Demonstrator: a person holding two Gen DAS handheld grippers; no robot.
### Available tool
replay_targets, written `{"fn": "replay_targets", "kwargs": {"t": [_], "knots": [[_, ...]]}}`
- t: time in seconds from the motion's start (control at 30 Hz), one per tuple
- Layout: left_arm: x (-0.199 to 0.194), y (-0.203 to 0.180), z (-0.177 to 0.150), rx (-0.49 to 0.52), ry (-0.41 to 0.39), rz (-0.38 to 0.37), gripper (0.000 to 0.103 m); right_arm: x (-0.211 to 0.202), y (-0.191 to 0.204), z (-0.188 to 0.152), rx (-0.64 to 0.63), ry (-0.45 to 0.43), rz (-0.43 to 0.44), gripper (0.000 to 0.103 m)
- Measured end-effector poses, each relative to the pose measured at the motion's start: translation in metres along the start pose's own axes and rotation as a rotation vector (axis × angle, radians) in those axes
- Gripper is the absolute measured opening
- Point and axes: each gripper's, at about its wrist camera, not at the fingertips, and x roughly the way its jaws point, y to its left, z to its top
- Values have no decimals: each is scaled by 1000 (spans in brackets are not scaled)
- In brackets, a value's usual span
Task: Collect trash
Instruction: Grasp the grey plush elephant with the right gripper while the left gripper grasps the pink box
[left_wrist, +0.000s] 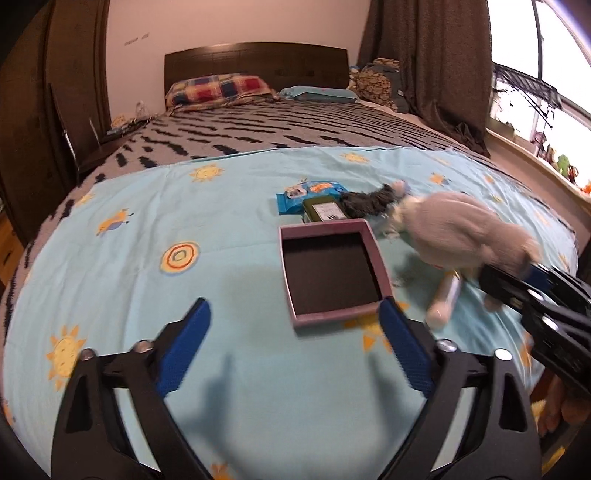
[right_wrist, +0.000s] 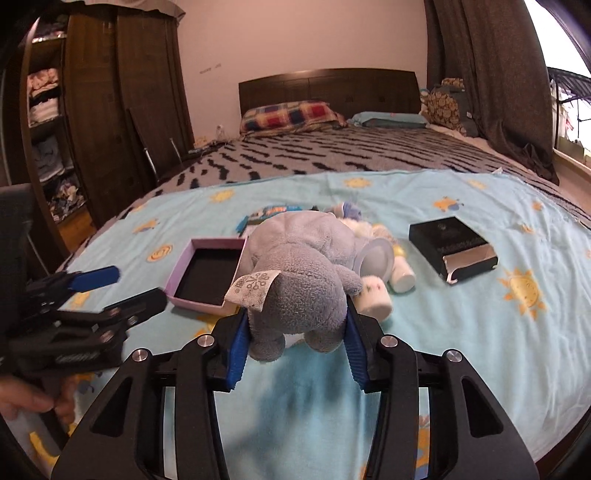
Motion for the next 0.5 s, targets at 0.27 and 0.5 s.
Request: {"fn": "replay_targets", "kwargs": {"t": [0.27, 0.5], "knots": [[48, 12, 14, -56, 86, -42, 31, -2, -8, 2, 1, -21, -15, 46], [42, 5, 8, -42, 72, -65, 1, -15, -9, 2, -10, -38, -39, 46]]}}
